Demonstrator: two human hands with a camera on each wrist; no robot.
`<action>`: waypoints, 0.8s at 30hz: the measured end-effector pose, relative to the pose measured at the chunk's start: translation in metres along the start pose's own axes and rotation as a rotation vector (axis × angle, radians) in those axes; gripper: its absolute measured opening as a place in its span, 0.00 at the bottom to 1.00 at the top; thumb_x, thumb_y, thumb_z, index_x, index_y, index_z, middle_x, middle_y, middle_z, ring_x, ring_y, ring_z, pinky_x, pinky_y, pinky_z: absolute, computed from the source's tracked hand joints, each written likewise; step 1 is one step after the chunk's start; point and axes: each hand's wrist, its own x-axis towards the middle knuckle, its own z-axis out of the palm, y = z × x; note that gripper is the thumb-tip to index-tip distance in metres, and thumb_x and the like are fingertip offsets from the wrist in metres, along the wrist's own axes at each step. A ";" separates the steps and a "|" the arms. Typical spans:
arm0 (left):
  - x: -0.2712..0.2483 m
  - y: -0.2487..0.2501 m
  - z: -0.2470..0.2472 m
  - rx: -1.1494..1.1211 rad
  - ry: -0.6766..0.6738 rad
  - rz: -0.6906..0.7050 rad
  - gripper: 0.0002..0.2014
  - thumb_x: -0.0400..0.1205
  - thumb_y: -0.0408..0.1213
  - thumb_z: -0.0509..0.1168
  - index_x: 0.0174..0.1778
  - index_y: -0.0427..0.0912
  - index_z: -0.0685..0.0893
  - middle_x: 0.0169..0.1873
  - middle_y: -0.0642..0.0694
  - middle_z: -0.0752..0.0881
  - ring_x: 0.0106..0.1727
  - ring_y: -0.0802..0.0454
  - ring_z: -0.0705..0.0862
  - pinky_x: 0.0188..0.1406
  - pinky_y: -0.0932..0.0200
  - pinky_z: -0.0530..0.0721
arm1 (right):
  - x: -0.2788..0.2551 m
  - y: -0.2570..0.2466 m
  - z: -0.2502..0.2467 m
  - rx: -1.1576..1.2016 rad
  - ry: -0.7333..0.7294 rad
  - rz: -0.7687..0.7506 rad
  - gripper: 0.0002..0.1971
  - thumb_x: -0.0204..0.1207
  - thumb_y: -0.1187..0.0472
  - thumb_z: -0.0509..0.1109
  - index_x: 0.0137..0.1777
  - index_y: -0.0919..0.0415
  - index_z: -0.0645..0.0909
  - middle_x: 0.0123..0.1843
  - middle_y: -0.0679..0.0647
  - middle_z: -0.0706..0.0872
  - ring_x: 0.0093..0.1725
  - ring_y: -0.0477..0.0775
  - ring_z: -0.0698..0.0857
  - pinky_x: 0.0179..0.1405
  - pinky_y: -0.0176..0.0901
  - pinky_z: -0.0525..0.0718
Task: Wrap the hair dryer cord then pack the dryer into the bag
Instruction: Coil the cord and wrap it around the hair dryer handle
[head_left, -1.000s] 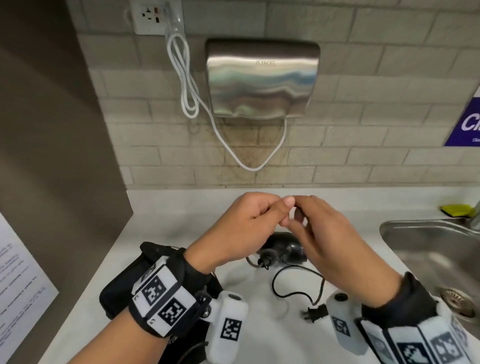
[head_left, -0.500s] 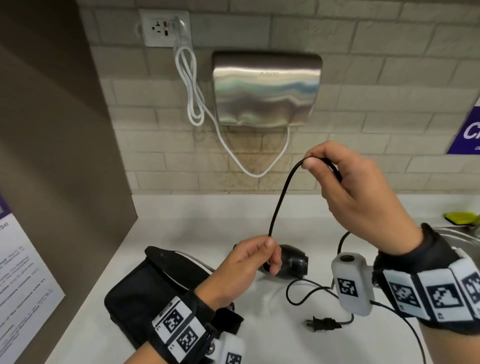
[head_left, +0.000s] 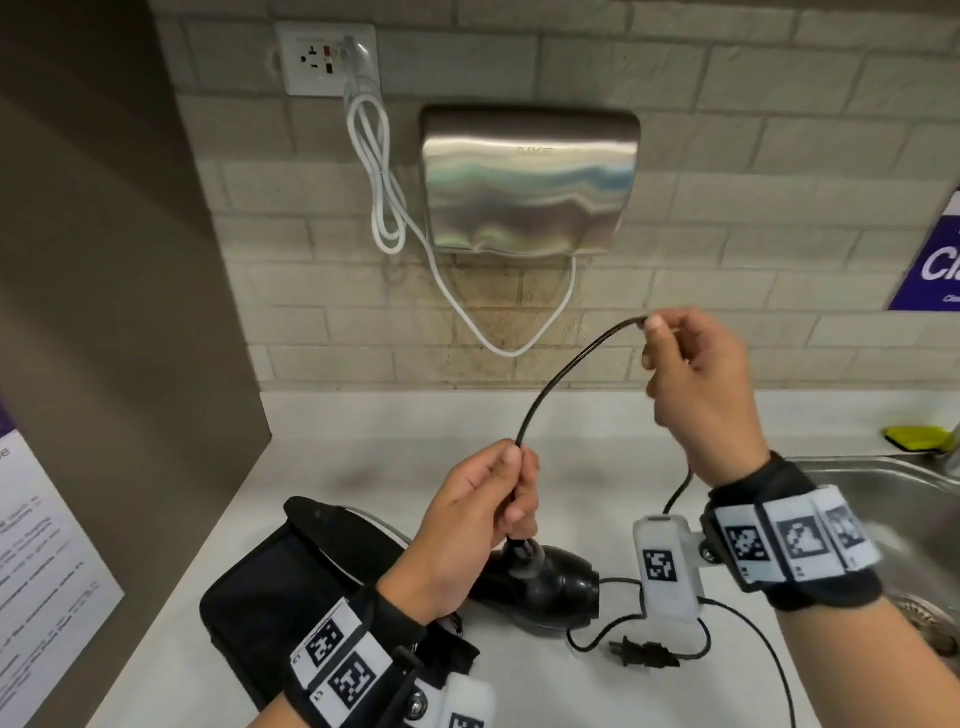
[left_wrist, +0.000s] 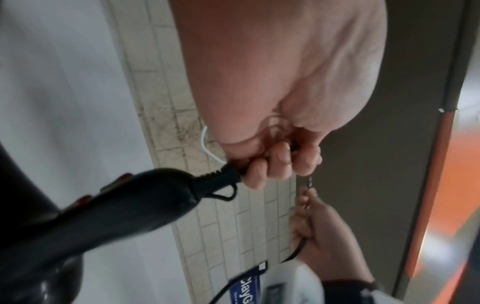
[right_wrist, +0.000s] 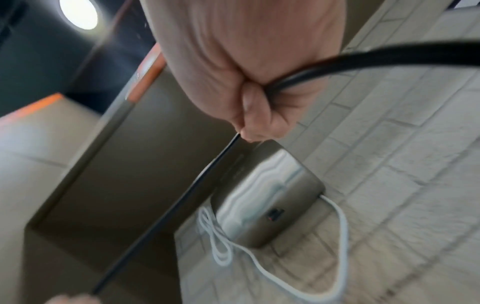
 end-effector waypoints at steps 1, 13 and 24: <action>0.001 0.000 -0.001 -0.064 0.035 -0.013 0.15 0.88 0.46 0.56 0.39 0.43 0.78 0.25 0.49 0.66 0.30 0.50 0.59 0.33 0.57 0.66 | -0.005 0.012 0.003 -0.096 -0.017 -0.005 0.06 0.86 0.59 0.61 0.51 0.56 0.79 0.34 0.50 0.81 0.29 0.46 0.77 0.29 0.40 0.73; 0.014 0.001 -0.014 -0.443 0.251 0.014 0.13 0.85 0.44 0.57 0.52 0.37 0.79 0.24 0.48 0.70 0.24 0.55 0.69 0.27 0.61 0.73 | -0.116 0.028 0.020 -1.082 -0.780 -0.343 0.15 0.72 0.50 0.77 0.32 0.52 0.74 0.26 0.50 0.83 0.21 0.57 0.82 0.18 0.44 0.66; 0.004 0.003 0.001 -0.230 0.172 0.083 0.16 0.90 0.37 0.51 0.59 0.30 0.80 0.44 0.36 0.90 0.48 0.43 0.90 0.52 0.53 0.87 | -0.098 -0.045 -0.001 -0.719 -1.072 -0.456 0.05 0.80 0.63 0.62 0.46 0.54 0.77 0.35 0.45 0.68 0.35 0.52 0.73 0.30 0.46 0.74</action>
